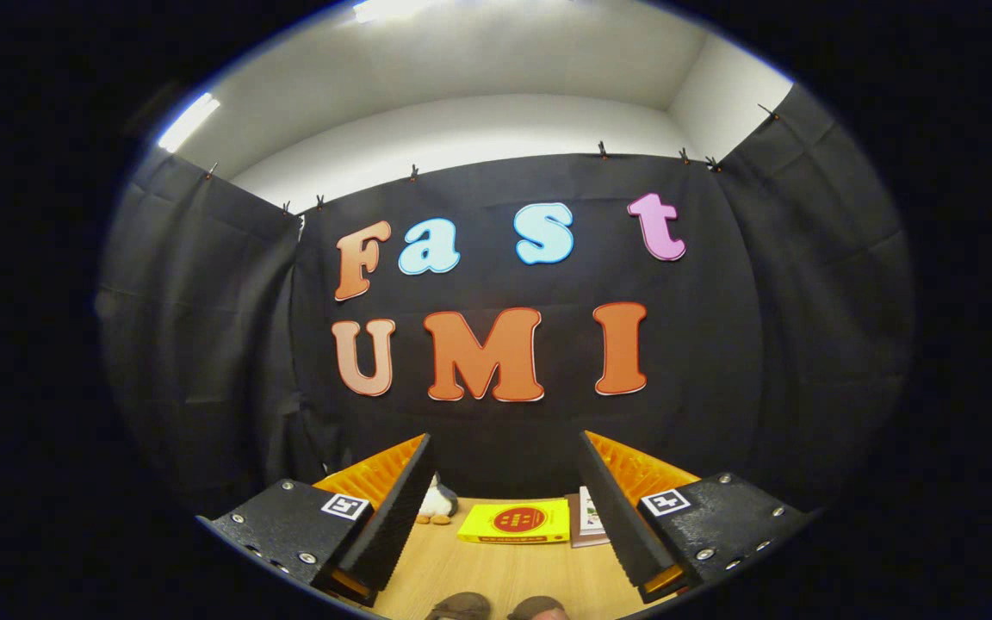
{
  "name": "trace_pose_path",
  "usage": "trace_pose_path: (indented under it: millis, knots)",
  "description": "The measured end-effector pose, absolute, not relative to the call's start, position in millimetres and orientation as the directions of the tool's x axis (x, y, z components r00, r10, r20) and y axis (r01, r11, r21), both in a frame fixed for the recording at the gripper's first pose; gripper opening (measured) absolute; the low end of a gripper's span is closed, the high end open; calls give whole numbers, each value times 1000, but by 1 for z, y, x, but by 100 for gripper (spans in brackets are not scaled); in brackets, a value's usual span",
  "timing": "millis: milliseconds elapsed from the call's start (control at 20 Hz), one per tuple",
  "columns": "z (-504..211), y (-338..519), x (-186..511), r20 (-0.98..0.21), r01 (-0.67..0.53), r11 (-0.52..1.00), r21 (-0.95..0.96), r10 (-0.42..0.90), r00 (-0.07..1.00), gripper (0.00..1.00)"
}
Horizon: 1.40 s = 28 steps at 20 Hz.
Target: Open the storage box then place both shoes into the box .Put the left shoe in first, then the right shoe, with the right side of both shoes facing outward in a uniform manner.
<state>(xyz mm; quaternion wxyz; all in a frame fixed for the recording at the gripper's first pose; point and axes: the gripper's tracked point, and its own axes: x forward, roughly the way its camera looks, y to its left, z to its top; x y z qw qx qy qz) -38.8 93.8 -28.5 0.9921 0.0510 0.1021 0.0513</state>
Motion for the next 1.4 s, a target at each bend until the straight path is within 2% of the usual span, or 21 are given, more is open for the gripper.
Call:
trace_pose_path:
  millis: [350,650,800,1100,1400]
  knots:
    - [-102,149,-57,-409,-178,936,305,297,863,98]
    - [-177,210,-92,-580,-135,822,554,497,646,97]
    - [-208,244,-116,-619,-100,755,648,598,509,96]
    - [-268,289,-161,-660,-61,700,712,696,282,96]
    - [-304,329,-189,-602,-70,618,783,782,162,96]
